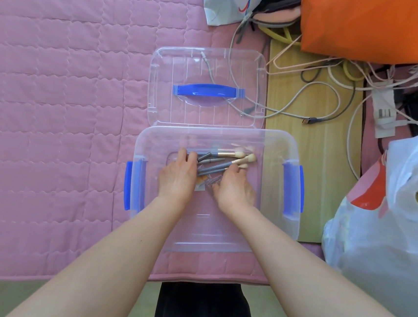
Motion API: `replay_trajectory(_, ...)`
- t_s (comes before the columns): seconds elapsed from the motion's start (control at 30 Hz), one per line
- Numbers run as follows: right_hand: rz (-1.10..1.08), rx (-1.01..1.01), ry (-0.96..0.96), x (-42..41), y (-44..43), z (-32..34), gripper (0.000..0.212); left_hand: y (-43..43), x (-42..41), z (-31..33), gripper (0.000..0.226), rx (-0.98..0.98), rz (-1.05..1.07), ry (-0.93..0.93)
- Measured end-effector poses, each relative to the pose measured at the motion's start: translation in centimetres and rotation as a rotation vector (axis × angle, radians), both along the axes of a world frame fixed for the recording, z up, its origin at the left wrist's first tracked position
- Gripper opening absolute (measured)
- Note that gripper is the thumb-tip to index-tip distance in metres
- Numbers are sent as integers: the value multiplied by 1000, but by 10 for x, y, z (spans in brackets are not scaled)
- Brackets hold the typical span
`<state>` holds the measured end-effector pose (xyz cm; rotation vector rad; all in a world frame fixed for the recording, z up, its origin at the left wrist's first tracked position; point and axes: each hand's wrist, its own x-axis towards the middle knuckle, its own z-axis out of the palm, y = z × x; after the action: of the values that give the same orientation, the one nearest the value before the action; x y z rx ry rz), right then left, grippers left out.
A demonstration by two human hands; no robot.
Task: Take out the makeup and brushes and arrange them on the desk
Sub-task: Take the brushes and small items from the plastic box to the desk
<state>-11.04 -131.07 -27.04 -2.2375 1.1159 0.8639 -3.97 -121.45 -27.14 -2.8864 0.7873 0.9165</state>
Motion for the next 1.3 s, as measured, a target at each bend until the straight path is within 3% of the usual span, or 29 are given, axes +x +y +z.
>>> replay_trajectory(0.23,115,-71,2,-3,11,-8,57,2,1,-5,23,-4,39,27)
replay_trajectory(0.43,90,12,18,-6,2,-7,67,4,3,-9,19,14,152,126)
replay_trajectory(0.67,6,101,-60,-9,-1,-6,42,6,4,-14,20,-28,268,238)
replay_trajectory(0.93,91,127,-48,-3,14,-3,65,5,8,-6,11,-85,367,333)
replay_trajectory(1.13,58,47,-30,8,30,-6,50,5,8,-9,8,-40,377,349)
replay_trajectory(1.3,-70,111,-20,13,29,-6,41,5,10,-4,12,-29,394,402)
